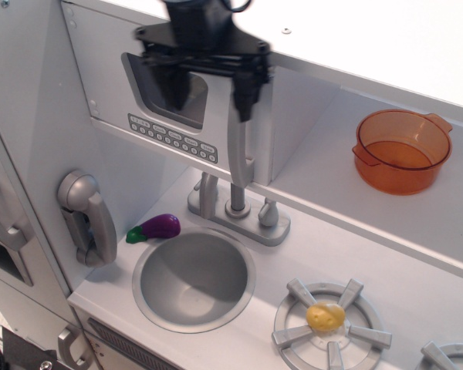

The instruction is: Open microwave

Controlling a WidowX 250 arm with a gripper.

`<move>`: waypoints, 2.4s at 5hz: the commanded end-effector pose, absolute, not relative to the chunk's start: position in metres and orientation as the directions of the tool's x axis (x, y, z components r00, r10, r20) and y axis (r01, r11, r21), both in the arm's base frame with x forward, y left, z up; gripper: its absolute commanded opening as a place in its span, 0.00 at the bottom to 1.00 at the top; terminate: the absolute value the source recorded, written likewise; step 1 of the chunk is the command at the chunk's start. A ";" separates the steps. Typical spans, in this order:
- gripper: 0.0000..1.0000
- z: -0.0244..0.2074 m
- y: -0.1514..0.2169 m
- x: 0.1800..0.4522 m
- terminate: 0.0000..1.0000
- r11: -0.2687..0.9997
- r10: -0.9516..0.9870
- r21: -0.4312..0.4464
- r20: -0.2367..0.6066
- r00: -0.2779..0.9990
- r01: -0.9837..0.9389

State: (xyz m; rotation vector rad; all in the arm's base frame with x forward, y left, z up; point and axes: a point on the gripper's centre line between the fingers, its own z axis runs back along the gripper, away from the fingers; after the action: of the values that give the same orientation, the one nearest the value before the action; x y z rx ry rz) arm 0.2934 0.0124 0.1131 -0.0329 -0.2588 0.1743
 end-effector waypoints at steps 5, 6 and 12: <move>0.00 0.109 0.003 0.283 0.00 0.997 0.043 -0.073 0.301 0.953 -0.021; 0.00 0.107 0.010 0.246 0.00 0.999 -0.008 -0.045 0.294 0.956 0.022; 1.00 0.146 -0.098 0.274 0.00 0.976 -0.018 -0.213 0.084 0.996 0.035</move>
State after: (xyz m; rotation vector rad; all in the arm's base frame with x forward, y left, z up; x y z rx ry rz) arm 0.2680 -0.0998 0.1240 -0.2113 -0.0419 -0.0217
